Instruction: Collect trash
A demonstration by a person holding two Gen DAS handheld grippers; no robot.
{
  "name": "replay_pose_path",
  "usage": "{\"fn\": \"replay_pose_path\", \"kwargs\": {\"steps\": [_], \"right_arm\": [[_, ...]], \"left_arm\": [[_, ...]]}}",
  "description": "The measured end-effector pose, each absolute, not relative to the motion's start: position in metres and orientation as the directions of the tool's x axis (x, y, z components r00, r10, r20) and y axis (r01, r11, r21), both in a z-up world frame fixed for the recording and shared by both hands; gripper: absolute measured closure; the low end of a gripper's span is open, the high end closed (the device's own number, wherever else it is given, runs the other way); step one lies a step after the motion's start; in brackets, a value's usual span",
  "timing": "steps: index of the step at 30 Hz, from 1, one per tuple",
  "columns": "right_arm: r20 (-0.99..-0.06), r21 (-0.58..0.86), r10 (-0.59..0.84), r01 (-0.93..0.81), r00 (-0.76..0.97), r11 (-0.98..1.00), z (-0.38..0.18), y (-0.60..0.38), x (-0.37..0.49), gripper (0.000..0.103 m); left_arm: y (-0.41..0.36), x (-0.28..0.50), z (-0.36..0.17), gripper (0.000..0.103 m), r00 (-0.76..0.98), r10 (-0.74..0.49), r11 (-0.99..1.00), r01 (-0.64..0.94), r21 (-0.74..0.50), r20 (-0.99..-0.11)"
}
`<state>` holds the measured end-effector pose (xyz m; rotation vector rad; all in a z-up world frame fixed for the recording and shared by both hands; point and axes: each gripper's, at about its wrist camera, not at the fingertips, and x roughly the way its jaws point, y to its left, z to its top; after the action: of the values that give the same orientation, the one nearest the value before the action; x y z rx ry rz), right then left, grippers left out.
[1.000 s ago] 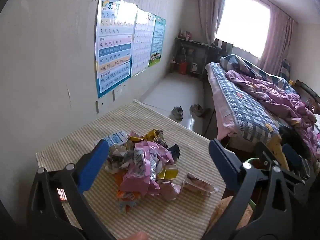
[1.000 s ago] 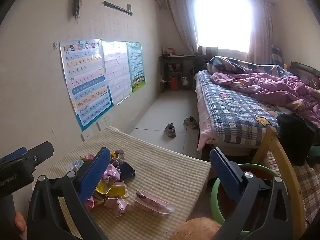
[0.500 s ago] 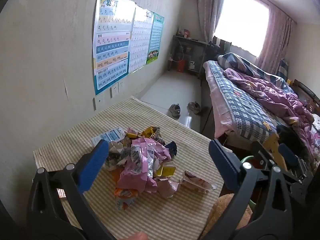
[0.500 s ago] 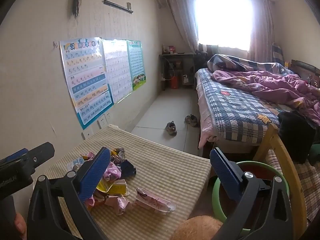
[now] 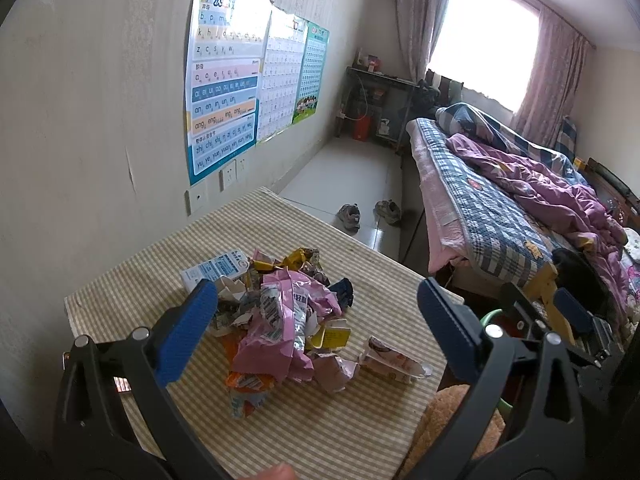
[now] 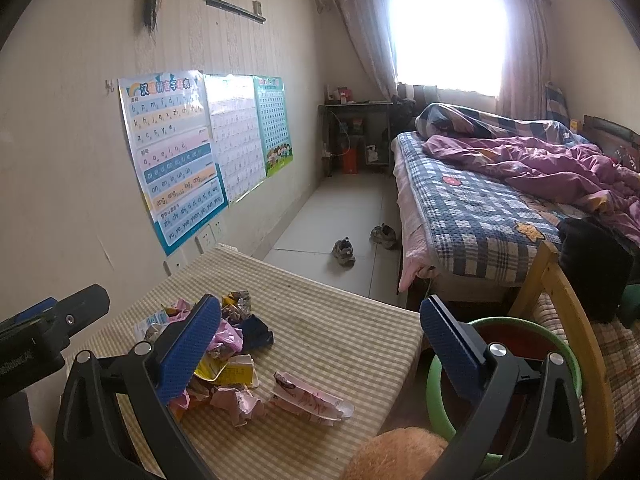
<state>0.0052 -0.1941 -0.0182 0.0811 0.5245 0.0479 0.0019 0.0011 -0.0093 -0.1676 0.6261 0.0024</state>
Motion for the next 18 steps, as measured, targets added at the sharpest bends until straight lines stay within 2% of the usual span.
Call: {"fn": "replay_pose_path", "kwargs": {"steps": [18], "right_arm": [[-0.505, 0.091, 0.067, -0.024, 0.861, 0.996, -0.0233, -0.1942, 0.0061, 0.007]], "left_arm": [[-0.0018, 0.0049, -0.0134, 0.005, 0.802, -0.042, 0.989, -0.05, -0.138, -0.595]]}}
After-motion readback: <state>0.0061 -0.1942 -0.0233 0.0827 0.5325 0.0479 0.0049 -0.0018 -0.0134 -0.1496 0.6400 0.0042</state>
